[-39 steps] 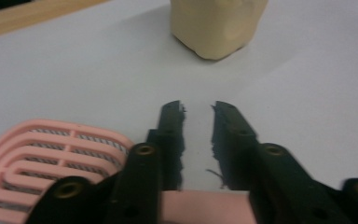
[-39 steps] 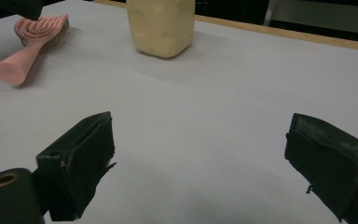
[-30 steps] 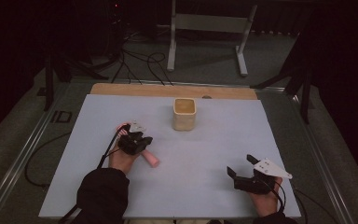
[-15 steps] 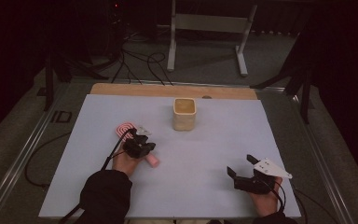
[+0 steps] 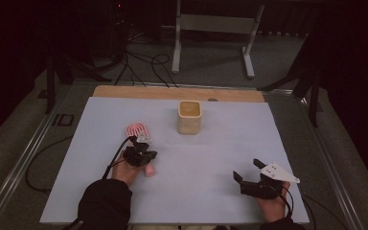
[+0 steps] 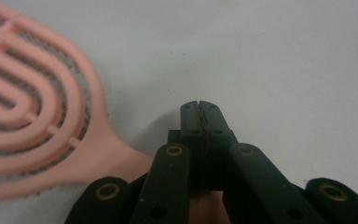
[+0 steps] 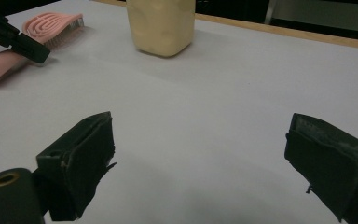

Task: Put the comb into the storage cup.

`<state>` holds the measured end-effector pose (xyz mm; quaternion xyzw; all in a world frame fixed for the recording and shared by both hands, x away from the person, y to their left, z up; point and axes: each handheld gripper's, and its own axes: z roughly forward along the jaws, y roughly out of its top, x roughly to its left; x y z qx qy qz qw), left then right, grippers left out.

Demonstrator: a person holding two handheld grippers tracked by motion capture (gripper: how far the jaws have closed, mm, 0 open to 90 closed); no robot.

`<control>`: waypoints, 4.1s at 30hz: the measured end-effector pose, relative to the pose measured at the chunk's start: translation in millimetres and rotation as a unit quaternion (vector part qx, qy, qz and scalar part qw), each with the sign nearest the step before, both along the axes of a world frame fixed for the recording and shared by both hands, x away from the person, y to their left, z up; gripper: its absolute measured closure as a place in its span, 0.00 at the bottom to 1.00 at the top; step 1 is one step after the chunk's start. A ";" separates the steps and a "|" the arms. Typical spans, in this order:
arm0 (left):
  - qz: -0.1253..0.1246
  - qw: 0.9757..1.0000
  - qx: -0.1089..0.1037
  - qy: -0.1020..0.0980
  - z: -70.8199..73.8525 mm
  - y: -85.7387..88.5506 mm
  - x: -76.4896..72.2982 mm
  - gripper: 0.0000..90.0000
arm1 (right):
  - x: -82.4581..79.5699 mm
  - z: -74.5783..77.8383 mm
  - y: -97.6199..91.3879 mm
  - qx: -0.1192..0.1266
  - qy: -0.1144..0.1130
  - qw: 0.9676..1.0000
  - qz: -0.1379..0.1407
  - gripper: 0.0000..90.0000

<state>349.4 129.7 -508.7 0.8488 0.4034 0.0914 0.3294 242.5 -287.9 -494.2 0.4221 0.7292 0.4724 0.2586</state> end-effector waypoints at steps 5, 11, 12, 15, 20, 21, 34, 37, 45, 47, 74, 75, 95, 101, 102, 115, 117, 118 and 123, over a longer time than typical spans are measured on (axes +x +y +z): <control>0.000 1.000 0.001 0.000 2.2 6.1 -3.0 1.00 | 0.2 -0.2 0.1 -0.001 0.000 1.000 0.001 0.09; -0.007 1.000 0.010 0.003 4.9 12.8 -7.6 1.00 | 0.0 0.0 -0.1 0.000 0.000 1.000 0.000 0.09; -0.007 1.000 0.009 0.002 5.4 14.3 -8.5 1.00 | 0.0 0.1 -0.1 0.000 0.000 1.000 0.000 0.09; -0.005 1.000 0.005 0.003 6.5 17.9 -10.4 1.00 | 0.0 0.1 -0.1 0.000 0.000 1.000 0.000 0.09; 0.004 1.000 0.003 0.001 9.0 28.4 -13.4 1.00 | 0.0 0.0 0.2 0.000 0.001 1.000 0.000 0.09; 0.004 1.000 0.003 0.001 9.0 28.4 -13.4 1.00 | 0.0 0.0 0.2 0.000 0.001 1.000 0.000 0.09; 0.040 0.999 -0.003 -0.003 9.1 42.8 -15.7 1.00 | 0.3 -0.5 0.5 0.000 0.001 1.000 0.003 0.09; 0.039 0.999 -0.003 -0.004 8.8 41.9 -15.7 1.00 | 0.3 -0.5 0.5 0.000 0.002 1.000 0.002 0.09; 0.039 0.999 -0.012 -0.007 9.5 40.5 -16.9 0.99 | 0.4 -0.6 0.3 0.000 0.002 1.000 0.003 0.09; 0.037 0.999 -0.015 -0.022 11.6 41.7 -18.4 0.97 | 0.4 -0.5 -0.1 0.001 0.002 1.000 0.003 0.09; 0.122 0.970 -0.098 -0.184 31.3 114.9 -77.3 0.03 | 1.6 0.2 0.3 0.024 -0.002 1.000 0.012 0.09; 0.120 0.970 -0.100 -0.184 30.8 117.0 -78.9 0.01 | 1.9 0.0 0.6 0.025 -0.002 1.000 0.013 0.09; 0.116 0.965 -0.113 -0.208 26.6 130.0 -95.3 0.00 | -0.2 3.1 -0.6 0.026 -0.025 0.999 0.025 0.09; 0.120 0.966 -0.113 -0.199 26.4 131.4 -93.5 0.00 | -0.3 2.9 0.2 0.021 -0.025 0.999 0.027 0.09; 0.120 0.966 -0.111 -0.199 26.5 131.3 -93.2 0.00 | -0.2 2.8 0.2 0.021 -0.025 0.999 0.027 0.09; 0.111 0.975 -0.088 -0.171 34.2 121.3 -77.5 0.00 | 0.0 0.5 1.2 0.023 -0.020 0.999 0.022 0.09; 0.107 0.977 -0.080 -0.163 34.5 119.6 -74.8 0.00 | 0.2 0.2 1.4 0.022 -0.020 0.999 0.022 0.09; 0.106 0.978 -0.077 -0.160 34.6 118.8 -73.4 0.00 | 0.2 0.1 1.6 0.022 -0.020 0.999 0.022 0.09; 0.103 0.983 -0.065 -0.140 35.4 116.1 -65.2 0.00 | 0.6 -0.5 2.1 0.022 -0.019 0.999 0.023 0.09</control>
